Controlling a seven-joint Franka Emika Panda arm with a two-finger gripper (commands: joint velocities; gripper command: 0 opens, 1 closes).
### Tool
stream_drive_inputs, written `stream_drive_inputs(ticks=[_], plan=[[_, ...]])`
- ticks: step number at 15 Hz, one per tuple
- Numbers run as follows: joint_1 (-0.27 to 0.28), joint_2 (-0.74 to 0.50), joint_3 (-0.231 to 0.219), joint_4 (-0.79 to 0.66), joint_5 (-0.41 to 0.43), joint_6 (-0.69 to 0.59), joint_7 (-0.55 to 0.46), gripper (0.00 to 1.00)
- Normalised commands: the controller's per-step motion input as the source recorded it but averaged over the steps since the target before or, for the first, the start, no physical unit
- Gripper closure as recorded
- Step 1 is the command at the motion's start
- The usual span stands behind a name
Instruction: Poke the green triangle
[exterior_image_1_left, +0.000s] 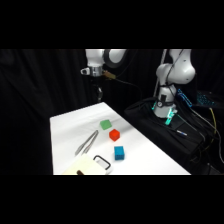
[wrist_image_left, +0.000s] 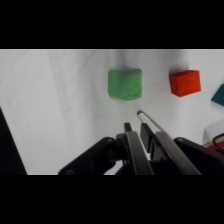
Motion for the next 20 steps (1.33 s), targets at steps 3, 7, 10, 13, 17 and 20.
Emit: stream_drive_inputs(ticks=[3,7,10,13,17,20], plan=[[-0.051,0.13,0.023,-0.09,0.217,0.26,-0.19,0.99],[-0.08,0.16,0.049,-0.09,0.224,0.29,-0.21,0.98],[-0.119,0.23,0.091,-0.05,0.24,0.31,-0.26,0.98],[-0.164,0.27,0.141,0.0,0.276,0.3,-0.25,0.98],[-0.225,0.29,0.216,0.07,0.315,0.29,-0.28,0.98],[-0.285,0.3,0.269,0.16,0.334,0.24,-0.28,0.98]])
